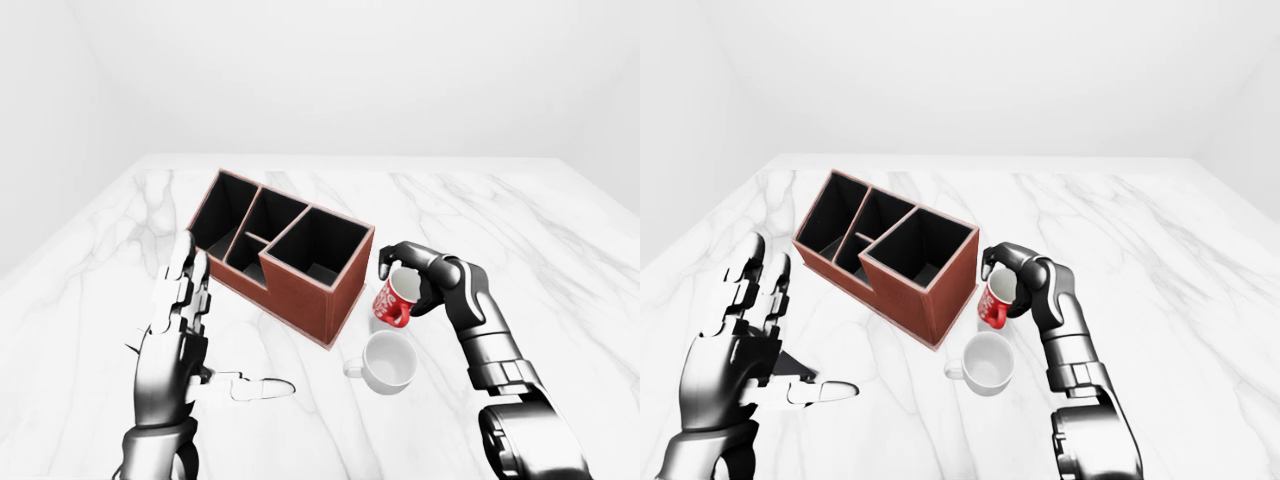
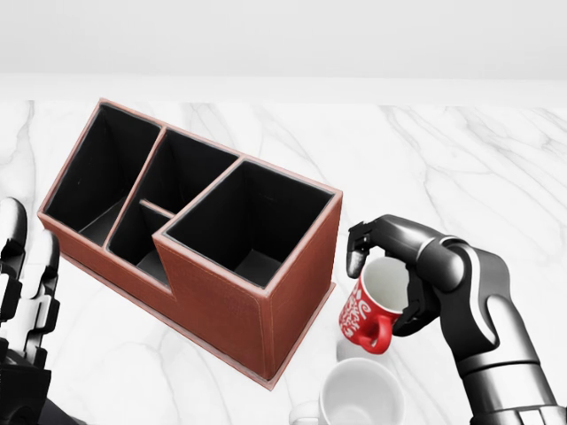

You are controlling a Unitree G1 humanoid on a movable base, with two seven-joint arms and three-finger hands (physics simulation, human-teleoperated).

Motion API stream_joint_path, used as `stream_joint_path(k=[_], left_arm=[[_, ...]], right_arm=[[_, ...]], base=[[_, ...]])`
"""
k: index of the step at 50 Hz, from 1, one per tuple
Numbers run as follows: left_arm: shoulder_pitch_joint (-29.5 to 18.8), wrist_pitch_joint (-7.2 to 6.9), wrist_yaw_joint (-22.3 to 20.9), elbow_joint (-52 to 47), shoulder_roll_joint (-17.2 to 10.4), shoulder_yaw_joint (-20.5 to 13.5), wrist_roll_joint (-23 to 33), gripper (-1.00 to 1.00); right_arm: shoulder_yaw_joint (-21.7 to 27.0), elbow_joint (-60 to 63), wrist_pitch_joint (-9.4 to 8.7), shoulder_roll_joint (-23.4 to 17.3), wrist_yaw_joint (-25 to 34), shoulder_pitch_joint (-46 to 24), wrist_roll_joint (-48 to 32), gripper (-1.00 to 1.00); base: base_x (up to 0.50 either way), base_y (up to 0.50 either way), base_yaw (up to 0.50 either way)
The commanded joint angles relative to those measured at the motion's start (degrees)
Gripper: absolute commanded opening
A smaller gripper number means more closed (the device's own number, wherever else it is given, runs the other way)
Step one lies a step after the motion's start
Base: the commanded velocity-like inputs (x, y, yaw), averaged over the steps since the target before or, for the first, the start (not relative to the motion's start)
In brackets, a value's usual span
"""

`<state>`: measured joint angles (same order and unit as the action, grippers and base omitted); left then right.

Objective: Pick up the red mug and place it to the right of the caddy.

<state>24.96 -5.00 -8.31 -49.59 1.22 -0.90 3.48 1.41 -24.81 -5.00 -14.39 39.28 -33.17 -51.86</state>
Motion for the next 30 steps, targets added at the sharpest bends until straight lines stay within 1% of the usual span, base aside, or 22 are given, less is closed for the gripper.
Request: stream_joint_path(k=[1, 5, 6, 8, 11, 13, 15, 16, 21, 23, 25, 28, 30], left_arm=[[-0.1, 0.00, -0.2, -0.1, 0.2, -0.2, -0.2, 1.00], [0.4, 0.00, -0.2, 1.0, 0.2, 0.0, -0.1, 1.00], [-0.1, 0.00, -0.2, -0.8, 0.1, -0.1, -0.1, 1.00], [-0.2, 0.00, -0.1, -0.6, 0.1, 0.0, 0.0, 1.00], [0.4, 0.00, 0.0, 1.2, 0.1, 0.3, 0.1, 1.00], [-0.2, 0.00, 0.0, -1.7, -0.1, 0.2, 0.0, 1.00], [-0.4, 0.00, -0.1, -1.9, 0.0, 0.0, -0.1, 1.00], [0.1, 0.00, -0.1, -0.1, 0.1, 0.1, 0.0, 1.00], [-0.4, 0.00, -0.2, -1.8, 0.0, 0.2, 0.1, 1.00], [0.2, 0.00, -0.2, 0.1, 0.1, 0.1, 0.0, 1.00], [-0.3, 0.00, -0.2, -1.7, 0.0, 0.0, -0.1, 1.00], [-0.4, 0.00, -0.2, -1.8, 0.0, 0.1, 0.1, 1.00], [0.5, 0.00, -0.1, 0.8, 0.1, 0.3, 0.1, 1.00]], right_arm=[[0.1, -2.8, 0.00, 0.0, -1.4, -1.6, -0.4, -1.00], [0.1, -3.1, 0.00, -0.2, -1.8, -1.9, -0.1, -1.00], [0.2, -3.3, 0.00, -0.2, -1.9, -2.0, -0.1, -1.00], [0.2, -3.9, 0.00, -0.4, -2.3, -2.3, 0.1, -1.00], [0.4, -6.8, 0.00, -0.6, -4.2, -3.4, 0.8, -1.00], [0.2, -9.0, 0.00, -0.6, -5.9, -3.7, 1.1, -1.00], [-0.2, -9.7, 0.00, -0.7, -7.1, -3.3, 0.7, -1.00], [-0.3, -9.7, 0.00, -0.6, -7.1, -3.2, 0.6, -1.00], [-0.3, -11.2, 0.00, -0.6, -7.9, -3.9, 0.9, -1.00], [-0.3, -11.7, 0.00, -0.8, -8.1, -4.0, 1.0, -1.00], [-0.2, -11.8, 0.00, -1.0, -8.1, -3.9, 1.1, -1.00], [-0.1, -12.8, 0.00, -1.4, -8.7, -4.3, 1.2, -1.00], [0.0, -13.9, 0.00, -1.8, -9.3, -4.9, 1.1, -1.00]], base=[[0.00, 0.00, 0.00], [0.00, 0.00, 0.00], [0.00, 0.00, 0.00], [0.00, 0.00, 0.00], [0.00, 0.00, 0.00], [0.00, 0.00, 0.00], [0.00, 0.00, 0.00], [0.00, 0.00, 0.00], [0.00, 0.00, 0.00], [0.00, 0.00, 0.00], [0.00, 0.00, 0.00], [0.00, 0.00, 0.00], [0.00, 0.00, 0.00]])
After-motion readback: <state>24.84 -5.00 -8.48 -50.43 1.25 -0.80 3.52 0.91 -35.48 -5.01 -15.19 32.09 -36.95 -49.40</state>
